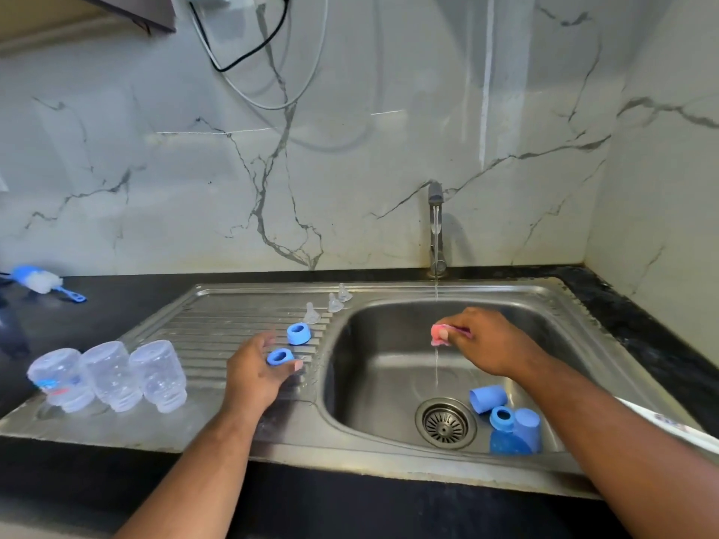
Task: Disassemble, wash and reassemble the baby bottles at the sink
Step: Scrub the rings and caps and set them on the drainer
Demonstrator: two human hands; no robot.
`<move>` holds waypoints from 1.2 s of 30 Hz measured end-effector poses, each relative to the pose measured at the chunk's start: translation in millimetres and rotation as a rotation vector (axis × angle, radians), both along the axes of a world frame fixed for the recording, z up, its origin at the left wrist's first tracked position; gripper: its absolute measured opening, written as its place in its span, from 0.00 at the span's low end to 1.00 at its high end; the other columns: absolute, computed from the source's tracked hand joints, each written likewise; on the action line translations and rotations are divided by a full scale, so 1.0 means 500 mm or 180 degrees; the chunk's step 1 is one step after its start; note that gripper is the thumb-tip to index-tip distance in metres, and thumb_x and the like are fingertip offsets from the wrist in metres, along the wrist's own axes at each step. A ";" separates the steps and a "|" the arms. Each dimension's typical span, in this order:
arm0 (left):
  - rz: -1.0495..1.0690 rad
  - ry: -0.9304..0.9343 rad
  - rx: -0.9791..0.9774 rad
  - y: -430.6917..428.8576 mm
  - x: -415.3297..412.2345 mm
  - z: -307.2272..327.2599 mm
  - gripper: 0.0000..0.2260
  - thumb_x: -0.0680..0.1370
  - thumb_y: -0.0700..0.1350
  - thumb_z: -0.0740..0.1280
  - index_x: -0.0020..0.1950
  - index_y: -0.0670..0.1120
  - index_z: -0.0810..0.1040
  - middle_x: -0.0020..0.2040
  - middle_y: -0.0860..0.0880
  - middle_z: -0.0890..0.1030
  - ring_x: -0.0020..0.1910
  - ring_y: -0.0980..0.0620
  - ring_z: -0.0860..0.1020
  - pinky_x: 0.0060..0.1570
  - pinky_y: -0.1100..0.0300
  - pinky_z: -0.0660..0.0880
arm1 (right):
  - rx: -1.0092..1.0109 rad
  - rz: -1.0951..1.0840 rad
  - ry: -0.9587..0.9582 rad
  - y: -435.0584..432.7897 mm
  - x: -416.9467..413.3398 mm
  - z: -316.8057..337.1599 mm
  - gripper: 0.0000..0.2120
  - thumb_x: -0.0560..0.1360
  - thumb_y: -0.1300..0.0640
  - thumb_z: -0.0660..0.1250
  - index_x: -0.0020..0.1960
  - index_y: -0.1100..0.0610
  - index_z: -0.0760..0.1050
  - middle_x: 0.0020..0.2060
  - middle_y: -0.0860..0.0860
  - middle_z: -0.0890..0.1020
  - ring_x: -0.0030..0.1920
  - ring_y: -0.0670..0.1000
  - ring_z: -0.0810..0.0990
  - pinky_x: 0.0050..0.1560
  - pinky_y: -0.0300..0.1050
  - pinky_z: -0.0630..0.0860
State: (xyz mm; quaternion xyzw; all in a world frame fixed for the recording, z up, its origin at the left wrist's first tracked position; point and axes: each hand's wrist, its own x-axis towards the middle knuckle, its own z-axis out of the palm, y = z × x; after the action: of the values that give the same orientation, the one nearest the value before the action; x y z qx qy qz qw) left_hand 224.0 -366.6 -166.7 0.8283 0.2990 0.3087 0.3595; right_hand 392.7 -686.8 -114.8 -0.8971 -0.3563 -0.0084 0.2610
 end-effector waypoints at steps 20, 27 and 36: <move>-0.3121 0.1759 0.1475 -0.425 0.430 -0.031 0.11 0.76 0.45 0.75 0.57 0.50 0.83 0.48 0.50 0.83 0.45 0.52 0.79 0.49 0.61 0.76 | -0.0259 -0.1784 -0.0752 -0.073 0.129 -0.017 0.08 0.79 0.48 0.65 0.52 0.50 0.80 0.49 0.51 0.81 0.51 0.55 0.80 0.46 0.46 0.71; -0.3514 0.2775 0.1914 -0.460 0.460 -0.116 0.14 0.75 0.43 0.73 0.59 0.58 0.84 0.59 0.54 0.82 0.55 0.50 0.81 0.53 0.60 0.76 | -0.0326 -0.1754 -0.0503 -0.064 0.153 -0.045 0.11 0.80 0.45 0.64 0.56 0.49 0.79 0.50 0.50 0.81 0.46 0.54 0.76 0.46 0.46 0.70; -0.3671 0.3194 0.1785 -0.477 0.449 -0.146 0.13 0.77 0.43 0.73 0.61 0.46 0.81 0.58 0.45 0.84 0.50 0.45 0.85 0.45 0.60 0.78 | -0.0377 -0.1710 -0.0222 -0.062 0.152 -0.053 0.13 0.77 0.44 0.69 0.58 0.49 0.79 0.51 0.50 0.82 0.47 0.54 0.78 0.48 0.47 0.75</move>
State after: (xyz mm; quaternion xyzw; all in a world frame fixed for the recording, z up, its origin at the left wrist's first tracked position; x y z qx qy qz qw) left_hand 448.6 -604.8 -239.5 0.9509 -0.1375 -0.2696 0.0643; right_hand 468.7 -717.7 -141.2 -0.9723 -0.1142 -0.0874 0.1841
